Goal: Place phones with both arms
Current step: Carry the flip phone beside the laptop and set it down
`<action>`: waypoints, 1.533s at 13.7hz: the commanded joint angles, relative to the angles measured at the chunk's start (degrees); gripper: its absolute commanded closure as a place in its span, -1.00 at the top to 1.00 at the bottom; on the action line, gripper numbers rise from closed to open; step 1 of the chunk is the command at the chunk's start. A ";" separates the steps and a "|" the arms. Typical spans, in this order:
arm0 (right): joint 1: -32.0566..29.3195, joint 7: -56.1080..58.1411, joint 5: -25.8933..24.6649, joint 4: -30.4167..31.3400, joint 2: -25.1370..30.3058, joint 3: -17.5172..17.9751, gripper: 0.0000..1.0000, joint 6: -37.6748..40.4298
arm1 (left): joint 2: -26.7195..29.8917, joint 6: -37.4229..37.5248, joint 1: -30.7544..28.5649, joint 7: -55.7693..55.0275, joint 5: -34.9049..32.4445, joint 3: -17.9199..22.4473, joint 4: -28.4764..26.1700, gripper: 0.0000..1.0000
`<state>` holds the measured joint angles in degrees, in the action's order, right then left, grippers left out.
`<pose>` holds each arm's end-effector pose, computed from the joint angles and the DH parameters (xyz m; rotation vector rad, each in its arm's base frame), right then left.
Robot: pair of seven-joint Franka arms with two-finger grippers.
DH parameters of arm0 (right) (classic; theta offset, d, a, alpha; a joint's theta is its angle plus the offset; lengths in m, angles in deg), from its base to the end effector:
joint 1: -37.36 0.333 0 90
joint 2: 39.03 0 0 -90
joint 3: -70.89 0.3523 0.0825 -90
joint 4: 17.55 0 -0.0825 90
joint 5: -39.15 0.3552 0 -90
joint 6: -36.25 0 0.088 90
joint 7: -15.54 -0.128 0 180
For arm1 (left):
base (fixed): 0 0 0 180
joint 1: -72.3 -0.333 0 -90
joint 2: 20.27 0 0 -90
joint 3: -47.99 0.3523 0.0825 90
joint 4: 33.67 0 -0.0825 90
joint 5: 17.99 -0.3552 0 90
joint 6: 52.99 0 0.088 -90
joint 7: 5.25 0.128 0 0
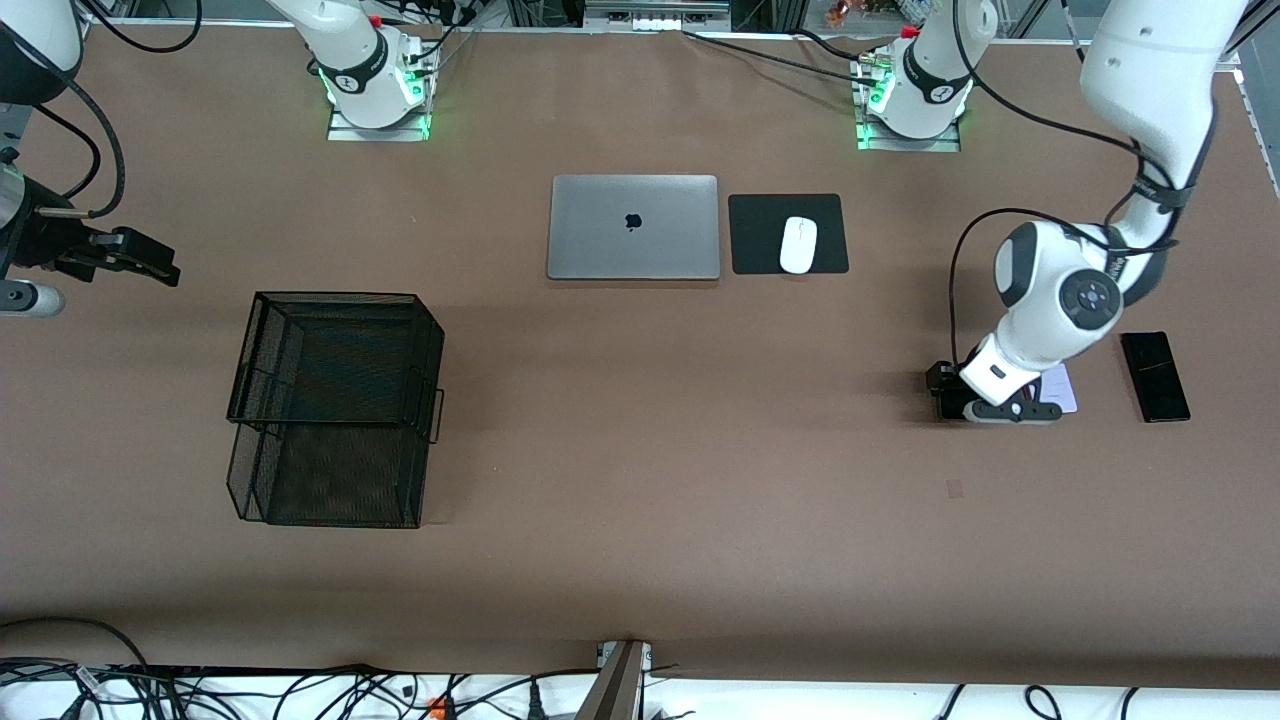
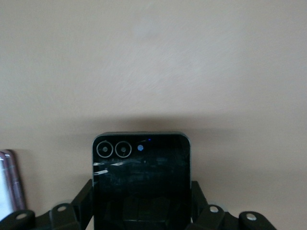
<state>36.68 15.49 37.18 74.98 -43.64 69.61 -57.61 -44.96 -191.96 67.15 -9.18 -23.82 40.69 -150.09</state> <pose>0.5533 -0.0226 0.5825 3.1048 -0.0493 -0.0898 0.5925 -0.0172 0.2646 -3.1268 0.0565 0.0493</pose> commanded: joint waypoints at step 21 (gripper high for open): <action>-0.81 -0.13 0.03 -0.15 0.30 0.93 1.00 0.08 | -28.57 -9.21 38.46 -34.39 5.75 -6.24 38.20 0.73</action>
<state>36.67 15.49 37.18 74.97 -43.67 69.77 -57.61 -73.27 -201.48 104.91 -43.67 -19.26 33.74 -113.94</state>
